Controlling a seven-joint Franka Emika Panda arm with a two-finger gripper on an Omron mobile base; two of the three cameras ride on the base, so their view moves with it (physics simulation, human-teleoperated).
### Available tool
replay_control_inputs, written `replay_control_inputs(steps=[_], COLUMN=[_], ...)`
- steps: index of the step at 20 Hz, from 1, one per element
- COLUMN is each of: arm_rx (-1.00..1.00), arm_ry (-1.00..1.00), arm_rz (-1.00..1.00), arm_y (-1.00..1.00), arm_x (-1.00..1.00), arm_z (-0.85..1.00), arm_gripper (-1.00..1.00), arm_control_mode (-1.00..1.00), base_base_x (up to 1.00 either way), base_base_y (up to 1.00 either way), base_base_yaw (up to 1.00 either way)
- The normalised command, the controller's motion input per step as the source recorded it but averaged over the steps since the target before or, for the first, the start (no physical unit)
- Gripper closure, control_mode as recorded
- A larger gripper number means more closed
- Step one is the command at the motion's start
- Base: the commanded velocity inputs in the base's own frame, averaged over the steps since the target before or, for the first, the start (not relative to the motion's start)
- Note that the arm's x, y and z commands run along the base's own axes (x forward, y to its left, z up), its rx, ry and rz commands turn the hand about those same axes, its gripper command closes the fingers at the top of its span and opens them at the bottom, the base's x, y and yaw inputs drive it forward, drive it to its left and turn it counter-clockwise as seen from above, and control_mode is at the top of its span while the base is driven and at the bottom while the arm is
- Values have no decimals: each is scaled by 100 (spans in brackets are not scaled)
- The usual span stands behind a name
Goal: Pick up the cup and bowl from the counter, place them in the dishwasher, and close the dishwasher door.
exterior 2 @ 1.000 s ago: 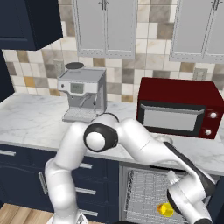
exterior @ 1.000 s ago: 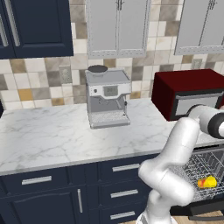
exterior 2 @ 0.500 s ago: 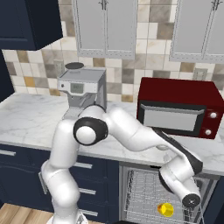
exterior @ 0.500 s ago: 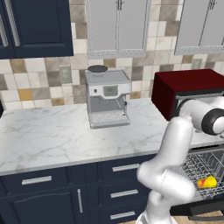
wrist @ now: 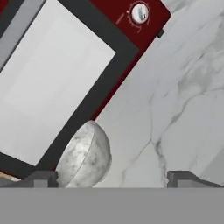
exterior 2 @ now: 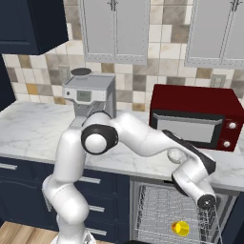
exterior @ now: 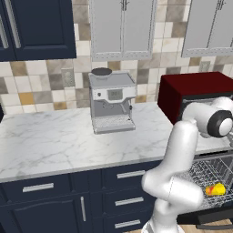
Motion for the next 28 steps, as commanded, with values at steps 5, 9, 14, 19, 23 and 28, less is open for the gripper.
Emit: replay_control_inputs(steps=[5,9,14,19,23,28], arm_rx=[18,13,8,1,0,0], arm_ry=[3,5,6,1,-1,-1], arm_rz=[0,0,0,0,0,0], arm_y=[-3,0,0,5,3,3], arm_x=[54,50,18,2,-17,-11], arm_z=[-1,-21,-41,-11,22,25], arm_gripper=[-100,-100,-100,-100,-100,-100], arm_control_mode=[-100,-100,-100,-100,-100,-100], base_base_x=[0,0,0,0,0,0], base_base_y=[0,0,0,0,0,0], base_base_yaw=[0,0,0,0,0,0])
